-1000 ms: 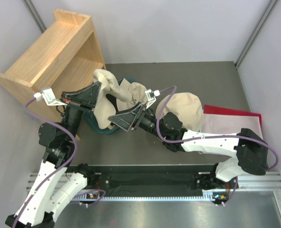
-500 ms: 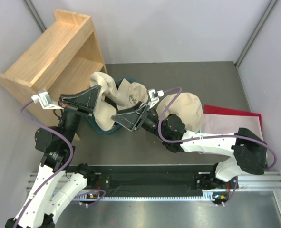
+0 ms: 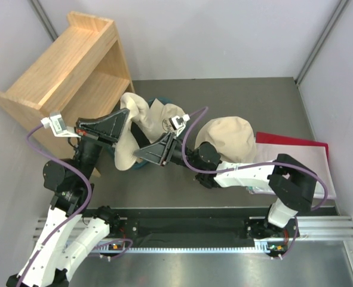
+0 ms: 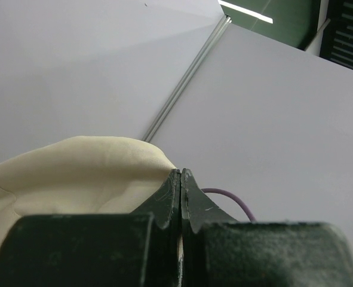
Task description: Stack the hats
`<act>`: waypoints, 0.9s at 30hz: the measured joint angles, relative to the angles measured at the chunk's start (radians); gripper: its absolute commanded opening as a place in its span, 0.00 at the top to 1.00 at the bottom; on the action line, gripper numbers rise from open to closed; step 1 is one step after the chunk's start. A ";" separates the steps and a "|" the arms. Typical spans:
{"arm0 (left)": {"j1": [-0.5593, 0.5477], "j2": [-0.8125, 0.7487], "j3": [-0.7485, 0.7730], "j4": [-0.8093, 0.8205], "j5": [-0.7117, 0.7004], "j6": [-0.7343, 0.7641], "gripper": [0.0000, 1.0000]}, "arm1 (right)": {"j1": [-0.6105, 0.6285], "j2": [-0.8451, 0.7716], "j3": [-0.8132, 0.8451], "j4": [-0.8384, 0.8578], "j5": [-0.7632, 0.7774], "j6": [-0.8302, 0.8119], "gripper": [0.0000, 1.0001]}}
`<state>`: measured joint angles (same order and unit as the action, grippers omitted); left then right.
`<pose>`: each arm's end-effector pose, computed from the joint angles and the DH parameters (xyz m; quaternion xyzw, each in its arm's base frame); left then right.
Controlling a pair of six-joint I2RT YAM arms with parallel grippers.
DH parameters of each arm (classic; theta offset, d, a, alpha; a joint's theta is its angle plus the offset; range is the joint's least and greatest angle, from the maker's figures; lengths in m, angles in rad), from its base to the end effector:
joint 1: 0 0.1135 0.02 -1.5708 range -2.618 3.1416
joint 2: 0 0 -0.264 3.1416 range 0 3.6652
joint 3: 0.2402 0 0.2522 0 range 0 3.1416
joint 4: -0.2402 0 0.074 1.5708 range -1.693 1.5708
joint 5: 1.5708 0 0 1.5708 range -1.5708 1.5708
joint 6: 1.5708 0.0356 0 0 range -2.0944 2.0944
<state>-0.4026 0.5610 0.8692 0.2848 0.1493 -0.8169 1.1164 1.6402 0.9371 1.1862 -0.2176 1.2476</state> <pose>0.0920 -0.0449 0.4465 -0.0319 0.4719 -0.5329 0.7017 0.1512 0.3271 0.3148 -0.0590 0.5194 0.8085 0.2705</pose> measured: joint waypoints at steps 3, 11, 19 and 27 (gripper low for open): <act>0.000 0.000 0.000 0.000 0.010 -0.007 1.00 | -0.002 -0.003 0.000 0.005 0.003 -0.023 0.76; 0.000 -0.037 -0.027 -0.002 0.014 -0.010 1.00 | -0.043 -0.046 -0.014 0.014 0.023 -0.088 1.00; 0.000 -0.105 -0.075 -0.063 -0.116 0.101 1.00 | -0.064 -0.214 -0.048 -0.173 0.061 -0.209 1.00; 0.000 -0.040 -0.116 -0.149 -0.233 0.223 1.00 | -0.065 -0.415 -0.040 -0.417 0.108 -0.341 1.00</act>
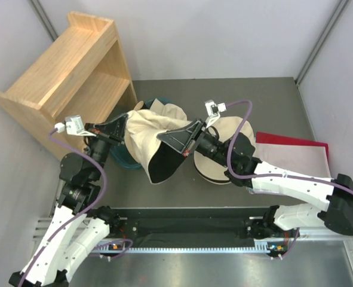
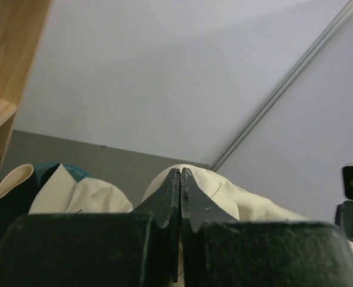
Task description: Stack the hats
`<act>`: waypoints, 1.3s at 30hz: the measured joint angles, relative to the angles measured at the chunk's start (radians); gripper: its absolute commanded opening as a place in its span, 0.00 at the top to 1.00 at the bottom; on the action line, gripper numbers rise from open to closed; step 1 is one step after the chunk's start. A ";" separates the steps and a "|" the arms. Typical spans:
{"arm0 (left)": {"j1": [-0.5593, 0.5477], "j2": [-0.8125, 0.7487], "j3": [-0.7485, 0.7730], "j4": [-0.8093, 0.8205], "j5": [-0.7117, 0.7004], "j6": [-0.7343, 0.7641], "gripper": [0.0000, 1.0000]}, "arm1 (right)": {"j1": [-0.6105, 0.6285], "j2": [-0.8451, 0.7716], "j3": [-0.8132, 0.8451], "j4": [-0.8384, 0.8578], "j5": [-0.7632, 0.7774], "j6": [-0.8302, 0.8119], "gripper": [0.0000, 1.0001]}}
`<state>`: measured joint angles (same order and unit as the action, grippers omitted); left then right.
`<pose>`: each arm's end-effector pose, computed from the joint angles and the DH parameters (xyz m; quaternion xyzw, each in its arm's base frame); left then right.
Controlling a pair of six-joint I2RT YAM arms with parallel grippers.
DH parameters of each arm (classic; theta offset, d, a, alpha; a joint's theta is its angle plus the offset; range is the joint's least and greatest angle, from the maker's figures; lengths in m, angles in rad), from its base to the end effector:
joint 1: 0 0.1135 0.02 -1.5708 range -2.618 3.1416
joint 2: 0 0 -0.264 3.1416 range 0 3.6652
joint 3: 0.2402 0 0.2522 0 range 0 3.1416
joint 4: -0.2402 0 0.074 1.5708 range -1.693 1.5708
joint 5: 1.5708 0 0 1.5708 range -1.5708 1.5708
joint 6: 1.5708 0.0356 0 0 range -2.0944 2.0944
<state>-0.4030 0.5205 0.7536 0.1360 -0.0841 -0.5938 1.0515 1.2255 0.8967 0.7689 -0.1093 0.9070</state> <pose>0.1093 -0.0433 0.3992 -0.0883 0.5590 -0.3731 0.7352 0.1360 0.2457 0.3862 -0.0846 0.5302 0.7162 0.4459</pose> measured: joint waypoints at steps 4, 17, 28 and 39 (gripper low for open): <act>0.000 0.061 0.002 -0.027 -0.014 0.049 0.65 | -0.001 0.018 0.029 -0.072 -0.001 -0.031 1.00; 0.000 0.003 0.071 -0.223 -0.059 0.206 0.12 | -0.005 0.186 0.266 -0.374 0.041 -0.206 1.00; 0.000 0.034 0.128 -0.280 0.270 0.316 0.18 | -0.063 0.237 0.423 -0.479 0.091 -0.297 1.00; 0.000 0.137 0.122 -0.320 0.315 0.317 0.39 | -0.080 0.244 0.435 -0.511 0.097 -0.305 1.00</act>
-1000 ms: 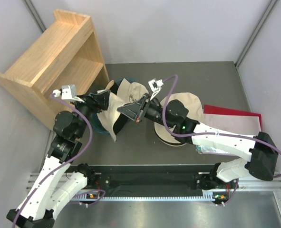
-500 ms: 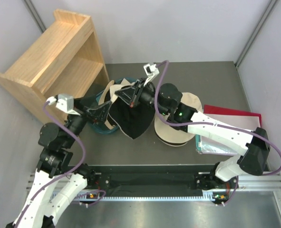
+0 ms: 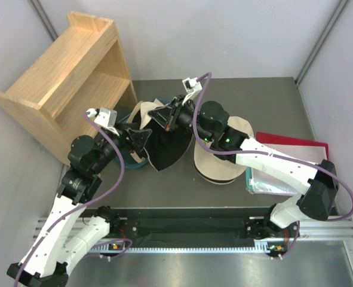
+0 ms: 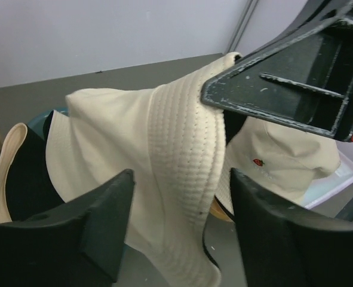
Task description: Stack the hats
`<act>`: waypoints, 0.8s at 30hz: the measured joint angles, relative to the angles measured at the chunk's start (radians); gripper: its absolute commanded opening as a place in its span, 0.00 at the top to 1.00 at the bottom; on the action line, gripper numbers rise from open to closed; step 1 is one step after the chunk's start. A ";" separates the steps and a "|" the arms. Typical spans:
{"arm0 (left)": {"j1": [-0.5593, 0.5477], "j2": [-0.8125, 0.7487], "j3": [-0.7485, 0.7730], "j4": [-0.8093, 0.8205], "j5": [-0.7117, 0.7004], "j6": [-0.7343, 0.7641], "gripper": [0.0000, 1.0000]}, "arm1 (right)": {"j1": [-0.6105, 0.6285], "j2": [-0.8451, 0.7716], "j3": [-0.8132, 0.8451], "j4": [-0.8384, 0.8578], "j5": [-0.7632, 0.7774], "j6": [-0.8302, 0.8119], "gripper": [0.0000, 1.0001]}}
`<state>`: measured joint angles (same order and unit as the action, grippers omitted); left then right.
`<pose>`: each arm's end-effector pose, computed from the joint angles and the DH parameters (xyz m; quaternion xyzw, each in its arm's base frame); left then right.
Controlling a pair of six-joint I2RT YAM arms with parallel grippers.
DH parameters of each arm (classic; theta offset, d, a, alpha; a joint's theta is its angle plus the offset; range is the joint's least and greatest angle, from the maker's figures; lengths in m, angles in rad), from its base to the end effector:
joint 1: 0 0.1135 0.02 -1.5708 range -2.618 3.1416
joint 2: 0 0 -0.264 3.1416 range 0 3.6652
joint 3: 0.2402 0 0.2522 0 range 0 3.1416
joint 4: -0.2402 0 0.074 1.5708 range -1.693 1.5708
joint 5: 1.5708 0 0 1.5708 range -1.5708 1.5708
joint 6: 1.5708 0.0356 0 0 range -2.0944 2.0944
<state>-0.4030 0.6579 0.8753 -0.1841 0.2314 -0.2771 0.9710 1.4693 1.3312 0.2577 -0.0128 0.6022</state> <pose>0.1311 -0.0647 0.3900 0.1263 0.6840 -0.3138 0.6463 0.1989 0.2916 0.4149 -0.1264 0.6514 0.5326 0.5253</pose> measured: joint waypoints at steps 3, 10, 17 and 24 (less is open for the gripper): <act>0.000 0.019 -0.001 0.001 -0.023 -0.001 0.65 | -0.013 0.000 0.000 -0.002 -0.009 0.002 1.00; -0.005 0.101 -0.010 0.060 -0.032 -0.008 1.00 | -0.089 0.002 0.000 -0.005 -0.082 0.008 1.00; -0.011 0.271 0.053 0.133 -0.056 0.021 1.00 | -0.224 0.063 0.039 -0.006 -0.241 0.011 1.00; -0.032 0.522 0.285 0.211 -0.083 0.087 1.00 | -0.375 0.111 0.161 0.003 -0.394 0.010 1.00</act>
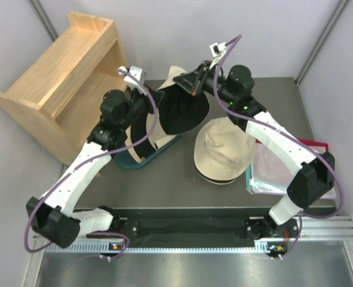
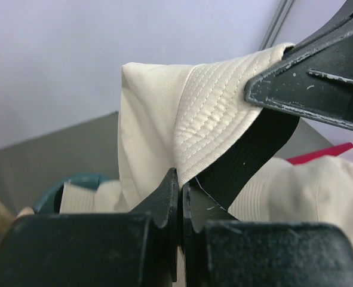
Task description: Stack the hats
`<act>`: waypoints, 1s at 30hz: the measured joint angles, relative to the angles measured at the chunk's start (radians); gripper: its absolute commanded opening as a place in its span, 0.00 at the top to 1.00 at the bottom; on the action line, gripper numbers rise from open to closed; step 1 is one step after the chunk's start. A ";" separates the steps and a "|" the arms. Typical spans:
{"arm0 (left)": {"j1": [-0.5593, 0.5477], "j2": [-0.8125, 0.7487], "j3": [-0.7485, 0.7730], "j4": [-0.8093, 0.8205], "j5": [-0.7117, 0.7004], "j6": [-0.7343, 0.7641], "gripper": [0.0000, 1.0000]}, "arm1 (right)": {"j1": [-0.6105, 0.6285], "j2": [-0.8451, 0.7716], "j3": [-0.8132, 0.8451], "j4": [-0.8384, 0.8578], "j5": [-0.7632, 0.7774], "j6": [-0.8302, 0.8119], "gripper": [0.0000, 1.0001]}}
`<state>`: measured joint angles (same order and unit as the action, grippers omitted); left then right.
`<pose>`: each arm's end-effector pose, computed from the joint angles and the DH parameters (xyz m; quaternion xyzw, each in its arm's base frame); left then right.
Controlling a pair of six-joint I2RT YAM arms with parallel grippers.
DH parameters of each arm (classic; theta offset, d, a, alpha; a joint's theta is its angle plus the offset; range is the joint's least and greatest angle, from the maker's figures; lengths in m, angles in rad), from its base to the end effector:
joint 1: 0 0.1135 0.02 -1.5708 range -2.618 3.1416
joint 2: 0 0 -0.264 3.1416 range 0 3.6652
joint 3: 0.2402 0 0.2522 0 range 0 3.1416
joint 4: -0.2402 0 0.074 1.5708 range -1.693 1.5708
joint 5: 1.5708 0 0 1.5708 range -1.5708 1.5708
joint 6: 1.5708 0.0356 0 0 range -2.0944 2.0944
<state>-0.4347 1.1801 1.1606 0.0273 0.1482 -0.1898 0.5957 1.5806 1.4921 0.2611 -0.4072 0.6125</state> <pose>0.2470 -0.1205 0.4137 0.1380 0.6907 -0.2671 0.6577 0.3042 0.2232 0.4339 -0.1495 0.6315 0.5329 0.5430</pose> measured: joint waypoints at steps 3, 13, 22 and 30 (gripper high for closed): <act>-0.027 0.093 0.082 0.038 -0.002 0.032 1.00 | -0.068 0.000 0.014 0.023 -0.052 0.000 1.00; -0.283 0.352 0.287 0.080 -0.129 0.272 1.00 | -0.283 -0.254 -0.227 0.037 -0.090 -0.069 1.00; -0.397 0.365 0.293 0.209 -0.119 0.351 1.00 | -0.342 -0.533 -0.351 -0.063 -0.038 -0.229 1.00; -0.399 0.459 0.334 0.216 -0.111 0.410 1.00 | -0.411 -0.508 -0.354 -0.134 -0.037 -0.262 1.00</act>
<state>-0.8341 1.6390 1.4948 0.2432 0.0376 0.2207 0.1844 1.0725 1.1385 0.1272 -0.4446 0.3504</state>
